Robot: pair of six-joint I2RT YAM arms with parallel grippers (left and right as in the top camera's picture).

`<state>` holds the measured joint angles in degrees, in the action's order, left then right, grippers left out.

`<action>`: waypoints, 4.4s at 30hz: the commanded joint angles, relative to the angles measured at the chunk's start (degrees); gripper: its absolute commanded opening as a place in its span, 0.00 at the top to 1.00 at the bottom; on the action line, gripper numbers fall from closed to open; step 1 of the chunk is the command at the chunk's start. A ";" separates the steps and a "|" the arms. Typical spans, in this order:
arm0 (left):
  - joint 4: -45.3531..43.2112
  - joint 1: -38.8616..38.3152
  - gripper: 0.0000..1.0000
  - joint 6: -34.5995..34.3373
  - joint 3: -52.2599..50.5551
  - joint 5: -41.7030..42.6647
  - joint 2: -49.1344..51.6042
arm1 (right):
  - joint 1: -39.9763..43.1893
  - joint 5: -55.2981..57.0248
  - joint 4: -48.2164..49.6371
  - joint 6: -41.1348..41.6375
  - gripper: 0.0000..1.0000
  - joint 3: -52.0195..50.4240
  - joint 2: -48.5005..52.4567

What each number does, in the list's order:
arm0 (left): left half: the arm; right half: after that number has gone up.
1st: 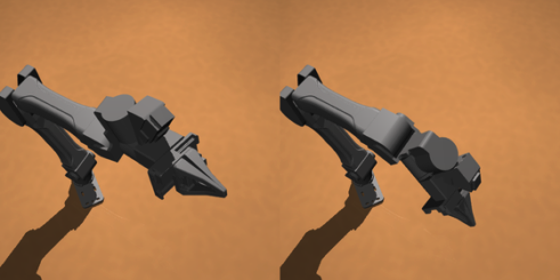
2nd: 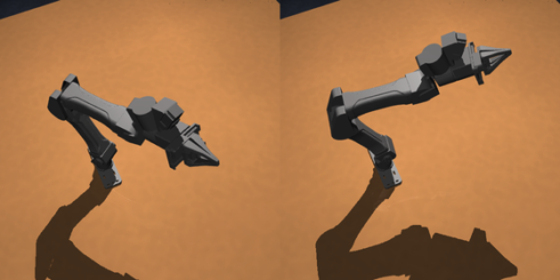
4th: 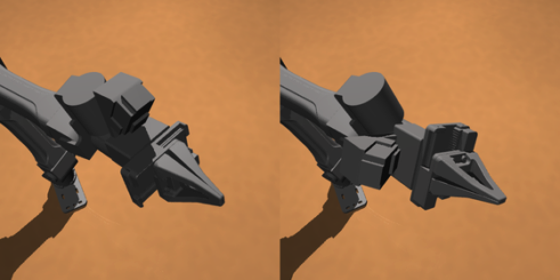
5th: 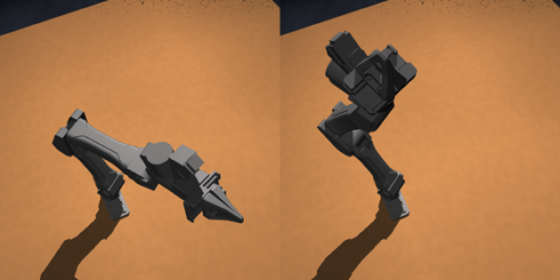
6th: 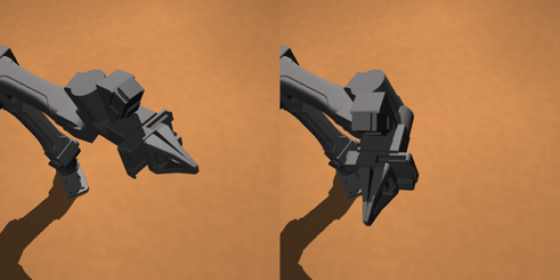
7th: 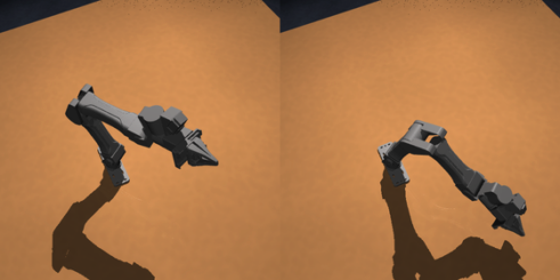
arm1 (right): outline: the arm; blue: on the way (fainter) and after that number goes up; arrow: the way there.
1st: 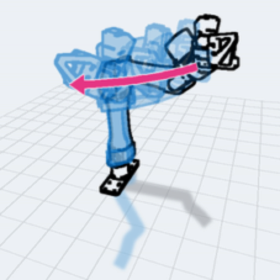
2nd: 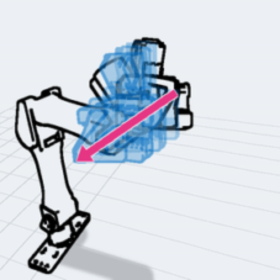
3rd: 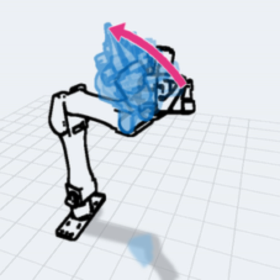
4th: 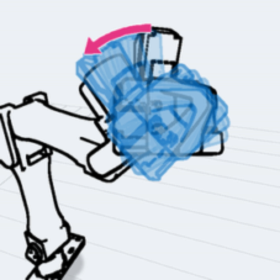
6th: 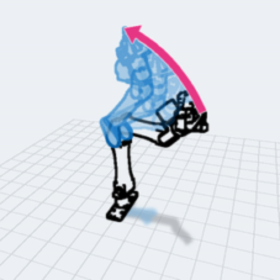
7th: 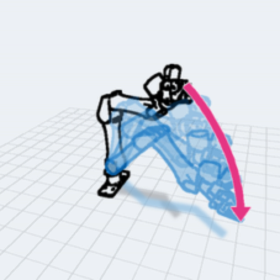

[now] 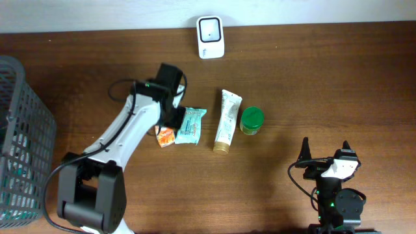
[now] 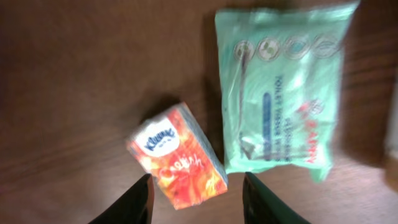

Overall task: Scan the item barcode
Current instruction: 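Carry the orange Kleenex pack out and place it left of tissues, then reach into the basket and grasp the green 3M package, then lay the green 3M package flat on the table left of items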

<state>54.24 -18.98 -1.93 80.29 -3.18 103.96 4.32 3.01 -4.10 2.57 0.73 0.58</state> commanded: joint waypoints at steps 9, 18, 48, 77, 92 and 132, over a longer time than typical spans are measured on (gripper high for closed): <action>7.10 29.18 0.51 -5.97 25.24 -3.26 -13.79 | 0.22 0.26 -0.13 -0.17 0.02 -0.42 -0.42; 4.28 59.41 0.48 -9.18 25.11 -3.28 -12.76 | 0.22 0.26 -0.13 -0.17 0.02 -0.42 -0.42; 3.69 69.42 0.12 19.63 15.56 -3.28 23.39 | 0.22 0.26 -0.13 -0.17 0.02 -0.42 -0.42; -5.73 33.79 1.00 -0.02 27.23 -7.13 -30.51 | 0.22 0.26 -0.13 -0.17 0.02 -0.42 -0.42; 17.86 9.55 1.00 -7.65 24.02 -6.21 -4.52 | 0.22 0.24 -0.13 -0.17 0.02 -0.42 -0.44; 17.55 6.27 1.00 -27.36 17.94 -13.57 13.33 | 0.22 0.26 -0.13 -0.17 0.02 -0.42 -0.42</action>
<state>73.67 -12.69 -28.56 102.08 -14.87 118.78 4.32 2.98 -4.10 2.57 0.73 0.58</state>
